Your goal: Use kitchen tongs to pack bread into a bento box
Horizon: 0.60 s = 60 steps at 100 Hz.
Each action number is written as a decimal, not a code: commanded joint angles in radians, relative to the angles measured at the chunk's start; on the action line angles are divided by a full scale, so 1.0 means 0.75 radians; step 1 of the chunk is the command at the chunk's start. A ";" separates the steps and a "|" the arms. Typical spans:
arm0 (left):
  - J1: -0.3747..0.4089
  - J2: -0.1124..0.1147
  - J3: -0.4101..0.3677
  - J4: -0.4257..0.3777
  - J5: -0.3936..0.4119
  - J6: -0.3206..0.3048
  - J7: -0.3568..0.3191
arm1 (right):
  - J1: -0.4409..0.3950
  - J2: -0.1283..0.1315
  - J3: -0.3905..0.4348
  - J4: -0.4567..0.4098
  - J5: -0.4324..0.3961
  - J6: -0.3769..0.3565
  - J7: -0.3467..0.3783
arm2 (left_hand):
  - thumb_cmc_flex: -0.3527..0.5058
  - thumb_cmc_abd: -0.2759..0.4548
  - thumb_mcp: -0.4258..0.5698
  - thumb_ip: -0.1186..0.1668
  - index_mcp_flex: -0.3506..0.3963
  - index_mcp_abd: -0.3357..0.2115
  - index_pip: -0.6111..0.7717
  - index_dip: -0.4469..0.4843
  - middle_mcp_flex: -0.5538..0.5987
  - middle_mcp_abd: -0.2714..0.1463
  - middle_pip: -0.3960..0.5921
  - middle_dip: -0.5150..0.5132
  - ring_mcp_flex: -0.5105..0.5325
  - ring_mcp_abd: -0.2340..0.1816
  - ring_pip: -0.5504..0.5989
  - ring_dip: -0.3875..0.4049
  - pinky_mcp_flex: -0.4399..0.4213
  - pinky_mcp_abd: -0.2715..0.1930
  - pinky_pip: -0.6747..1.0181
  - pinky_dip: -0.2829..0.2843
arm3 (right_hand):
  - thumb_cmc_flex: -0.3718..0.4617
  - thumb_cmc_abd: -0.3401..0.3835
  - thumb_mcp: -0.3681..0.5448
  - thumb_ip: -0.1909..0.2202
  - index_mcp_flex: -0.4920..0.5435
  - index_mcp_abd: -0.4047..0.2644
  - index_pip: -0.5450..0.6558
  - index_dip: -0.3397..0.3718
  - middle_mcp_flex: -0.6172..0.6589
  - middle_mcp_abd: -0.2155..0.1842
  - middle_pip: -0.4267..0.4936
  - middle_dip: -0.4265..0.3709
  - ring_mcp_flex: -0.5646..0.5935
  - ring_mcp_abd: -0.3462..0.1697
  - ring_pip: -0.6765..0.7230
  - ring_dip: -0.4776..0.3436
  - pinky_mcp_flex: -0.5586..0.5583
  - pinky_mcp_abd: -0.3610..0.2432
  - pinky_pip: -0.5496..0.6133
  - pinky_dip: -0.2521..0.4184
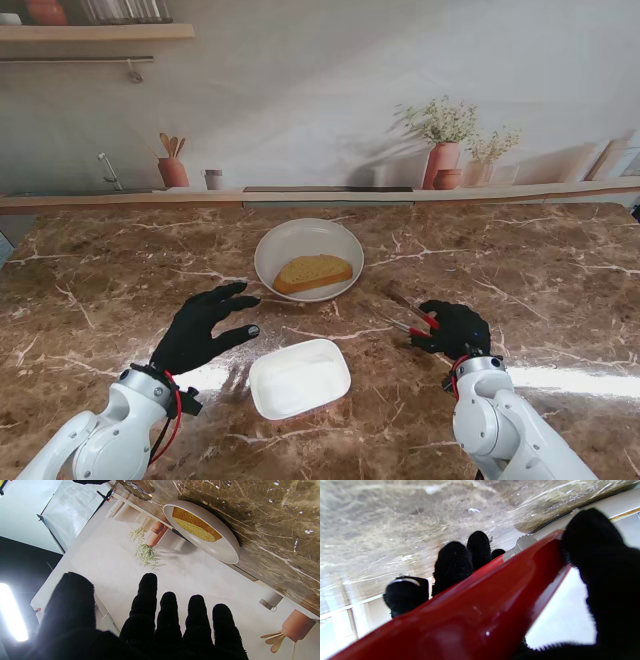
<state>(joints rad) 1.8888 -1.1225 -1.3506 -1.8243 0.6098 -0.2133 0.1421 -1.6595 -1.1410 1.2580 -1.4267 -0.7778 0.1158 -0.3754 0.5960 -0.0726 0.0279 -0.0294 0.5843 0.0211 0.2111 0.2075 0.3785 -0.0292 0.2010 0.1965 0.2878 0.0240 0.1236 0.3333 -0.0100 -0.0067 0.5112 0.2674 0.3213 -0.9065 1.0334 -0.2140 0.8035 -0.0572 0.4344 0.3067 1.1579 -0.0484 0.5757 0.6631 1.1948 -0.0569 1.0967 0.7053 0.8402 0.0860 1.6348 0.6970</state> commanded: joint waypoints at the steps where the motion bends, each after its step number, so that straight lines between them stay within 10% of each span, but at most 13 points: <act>1: 0.002 0.003 0.005 0.003 0.001 0.001 -0.008 | 0.003 0.002 0.011 -0.025 0.002 -0.010 0.034 | 0.041 0.051 -0.051 0.010 0.020 -0.041 0.020 0.017 0.012 -0.025 -0.016 -0.007 -0.015 -0.064 -0.033 -0.014 -0.017 -0.018 -0.040 -0.017 | 0.037 0.086 0.053 0.027 0.026 -0.073 0.053 -0.002 0.076 -0.056 0.069 0.021 0.091 -0.093 0.154 0.035 0.018 -0.022 0.098 0.025; 60: -0.012 0.014 0.000 -0.010 -0.002 0.021 -0.072 | 0.233 0.035 -0.040 -0.035 -0.042 -0.074 0.228 | 0.044 0.051 -0.049 0.011 0.022 -0.039 0.021 0.020 0.013 -0.026 -0.013 -0.006 -0.015 -0.065 -0.033 -0.014 -0.018 -0.024 -0.055 -0.017 | 0.039 0.094 0.035 0.036 -0.003 -0.046 0.032 -0.008 0.045 -0.057 0.050 0.022 0.079 -0.112 0.157 0.045 0.018 -0.034 0.097 0.020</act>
<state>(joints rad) 1.8748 -1.1152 -1.3509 -1.8268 0.6057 -0.2051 0.0935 -1.5049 -1.1159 1.2372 -1.4452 -0.8092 0.0624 -0.2386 0.5961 -0.0726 0.0279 -0.0294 0.5843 0.0198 0.2111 0.2079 0.3785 -0.0292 0.2011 0.1965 0.2878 0.0240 0.1236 0.3333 -0.0100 -0.0066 0.5090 0.2673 0.3213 -0.9061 1.0211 -0.2140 0.8035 -0.0572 0.4344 0.3053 1.1582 -0.0483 0.5757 0.6631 1.1952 -0.0569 1.1082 0.7061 0.8405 0.0842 1.6353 0.6970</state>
